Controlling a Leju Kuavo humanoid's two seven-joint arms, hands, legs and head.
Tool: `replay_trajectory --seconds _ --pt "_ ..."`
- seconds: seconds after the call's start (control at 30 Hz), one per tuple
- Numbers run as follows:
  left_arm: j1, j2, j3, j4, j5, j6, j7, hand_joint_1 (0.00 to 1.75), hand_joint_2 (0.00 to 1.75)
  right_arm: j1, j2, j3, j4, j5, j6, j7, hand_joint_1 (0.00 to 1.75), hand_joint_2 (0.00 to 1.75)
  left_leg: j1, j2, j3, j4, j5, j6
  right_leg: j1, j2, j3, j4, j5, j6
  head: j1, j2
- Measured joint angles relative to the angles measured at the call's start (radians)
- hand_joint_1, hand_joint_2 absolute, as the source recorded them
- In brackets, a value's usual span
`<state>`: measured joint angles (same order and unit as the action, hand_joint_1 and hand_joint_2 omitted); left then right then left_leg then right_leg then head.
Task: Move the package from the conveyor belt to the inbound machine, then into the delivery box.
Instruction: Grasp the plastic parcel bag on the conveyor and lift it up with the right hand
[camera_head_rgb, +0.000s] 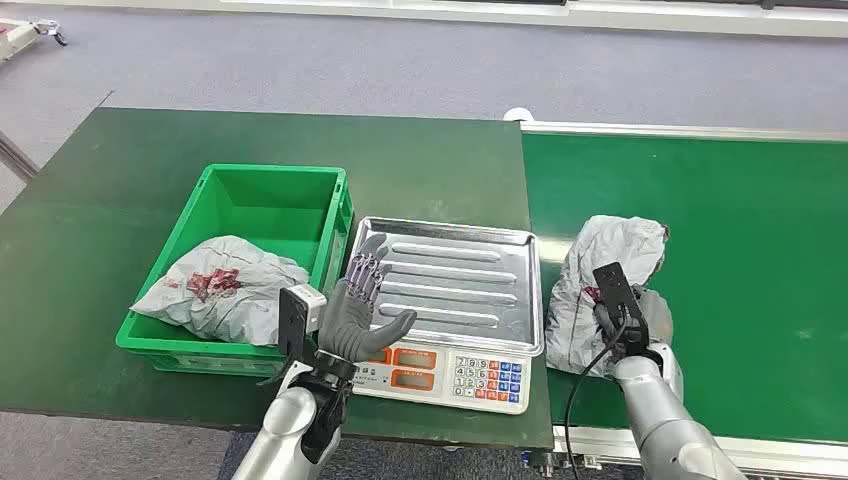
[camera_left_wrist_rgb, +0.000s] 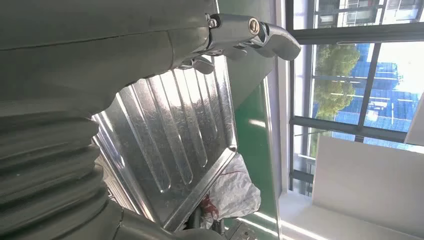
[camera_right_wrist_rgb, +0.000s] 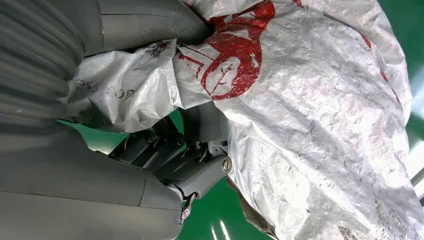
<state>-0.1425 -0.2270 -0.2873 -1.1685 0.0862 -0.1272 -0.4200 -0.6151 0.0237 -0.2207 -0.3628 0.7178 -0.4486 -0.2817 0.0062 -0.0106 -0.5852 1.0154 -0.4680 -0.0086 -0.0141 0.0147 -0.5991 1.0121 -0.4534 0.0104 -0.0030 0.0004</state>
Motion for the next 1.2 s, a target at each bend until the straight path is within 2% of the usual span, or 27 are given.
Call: replay_trajectory --seconds 0.07,0.23,0.33,0.5,0.7,0.8,0.93,1.03,1.2 --pt "0.0 0.0 0.0 0.0 0.0 0.0 -0.001 0.0 1.75 0.0 0.0 -0.001 -0.002 -0.004 -0.007 -0.014 1.75 1.75 0.0 0.0 0.0 0.0 0.0 0.0 0.0 0.0 0.0 0.0 0.0 0.0 0.0 0.0" --pt "0.003 0.001 0.001 -0.001 -0.004 0.007 -0.009 0.0 1.75 0.011 0.006 -0.001 -0.095 -0.045 -0.062 -0.139 1.75 1.75 0.0 0.0 -0.001 0.0 0.0 0.0 0.0 0.0 -0.001 0.0 0.0 0.0 0.0 0.0" --pt "0.007 0.001 0.007 -0.002 -0.013 0.013 -0.015 0.0 1.75 0.05 0.022 0.024 -0.272 -0.067 -0.043 -0.115 1.75 1.75 0.0 -0.001 -0.001 0.0 0.0 0.0 0.0 0.0 -0.001 0.0 0.0 0.0 0.0 0.0" --pt "0.02 0.002 0.019 -0.007 -0.028 0.022 -0.025 0.0 1.75 0.144 0.049 0.124 -0.575 -0.096 -0.033 -0.08 1.75 1.75 0.0 -0.001 -0.002 0.0 0.0 0.0 0.0 0.0 -0.001 0.0 0.0 0.0 0.0 0.0" --pt "0.033 0.002 0.034 -0.019 -0.049 0.023 -0.03 0.0 1.75 0.235 0.073 0.221 -0.814 -0.131 -0.034 -0.089 1.75 1.75 0.0 -0.001 -0.002 -0.001 0.0 0.0 0.0 0.0 -0.002 0.0 -0.001 0.0 0.0 0.0" --pt "0.037 0.002 0.041 -0.023 -0.054 0.024 -0.031 0.0 1.75 0.248 0.082 0.251 -0.876 -0.161 -0.012 -0.101 1.75 1.75 0.0 -0.001 -0.002 -0.001 0.0 0.0 0.0 0.0 -0.002 0.0 -0.001 0.0 0.0 0.0" --pt "0.038 0.002 0.047 -0.026 -0.06 0.03 -0.032 0.0 1.75 0.258 0.099 0.311 -0.912 -0.194 0.063 -0.129 1.75 1.75 0.0 0.0 -0.002 -0.001 0.0 0.0 0.0 0.0 -0.002 0.0 -0.001 0.0 0.0 0.0" --pt "0.038 0.002 0.056 -0.026 -0.067 0.038 -0.033 0.0 1.75 0.27 0.126 0.402 -0.916 -0.198 0.107 -0.138 1.75 1.75 0.0 0.0 -0.002 -0.001 0.0 -0.001 0.001 0.0 -0.002 0.0 -0.001 0.0 0.0 0.0" --pt "0.037 0.002 0.067 -0.03 -0.071 0.041 -0.034 0.0 1.75 0.286 0.161 0.552 -0.916 -0.214 0.112 -0.131 1.75 1.75 0.001 -0.001 -0.002 -0.001 0.0 -0.001 0.002 0.0 -0.003 0.0 -0.001 -0.001 0.0 0.0"
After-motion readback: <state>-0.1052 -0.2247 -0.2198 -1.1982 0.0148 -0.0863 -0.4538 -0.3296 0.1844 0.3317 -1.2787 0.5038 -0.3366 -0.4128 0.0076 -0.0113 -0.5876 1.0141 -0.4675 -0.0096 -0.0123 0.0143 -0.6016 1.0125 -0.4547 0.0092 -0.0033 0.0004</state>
